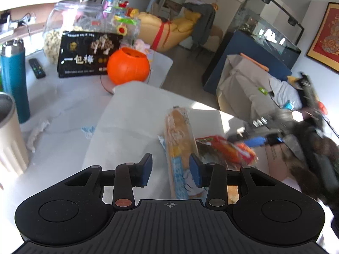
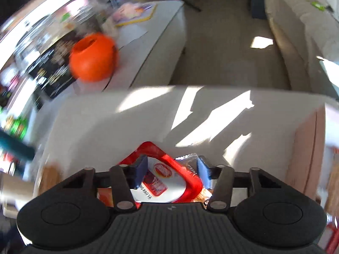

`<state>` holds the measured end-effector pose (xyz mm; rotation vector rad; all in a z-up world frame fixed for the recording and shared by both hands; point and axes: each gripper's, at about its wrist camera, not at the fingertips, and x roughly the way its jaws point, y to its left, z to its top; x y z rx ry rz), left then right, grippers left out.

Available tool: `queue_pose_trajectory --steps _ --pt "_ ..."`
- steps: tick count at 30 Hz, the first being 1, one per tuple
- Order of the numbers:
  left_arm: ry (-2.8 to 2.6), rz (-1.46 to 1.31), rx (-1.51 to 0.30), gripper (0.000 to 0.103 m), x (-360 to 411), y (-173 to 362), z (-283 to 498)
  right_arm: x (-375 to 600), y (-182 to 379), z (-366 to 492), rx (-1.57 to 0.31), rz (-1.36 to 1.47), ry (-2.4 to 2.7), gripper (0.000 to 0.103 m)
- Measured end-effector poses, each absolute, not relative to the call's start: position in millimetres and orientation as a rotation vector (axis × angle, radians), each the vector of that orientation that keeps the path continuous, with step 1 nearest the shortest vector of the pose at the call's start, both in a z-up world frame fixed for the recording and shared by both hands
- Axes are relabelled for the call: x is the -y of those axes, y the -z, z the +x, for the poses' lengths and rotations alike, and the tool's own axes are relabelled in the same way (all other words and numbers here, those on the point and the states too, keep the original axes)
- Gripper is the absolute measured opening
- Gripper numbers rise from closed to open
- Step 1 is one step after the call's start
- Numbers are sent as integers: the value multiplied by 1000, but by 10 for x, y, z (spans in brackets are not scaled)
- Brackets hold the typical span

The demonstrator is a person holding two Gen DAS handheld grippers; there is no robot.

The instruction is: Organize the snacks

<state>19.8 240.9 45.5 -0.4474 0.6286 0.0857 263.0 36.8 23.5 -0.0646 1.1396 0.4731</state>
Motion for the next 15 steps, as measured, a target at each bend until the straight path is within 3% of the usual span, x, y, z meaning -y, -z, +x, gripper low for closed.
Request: queue_pose_trajectory --steps 12,15 --pt "-47 -403 -659 44 -2200 -514 111 171 -283 1482 -1168 -173 -612 49" --pt "-47 -374 -675 44 -2182 -560 55 256 -370 1250 -1083 -282 -607 66"
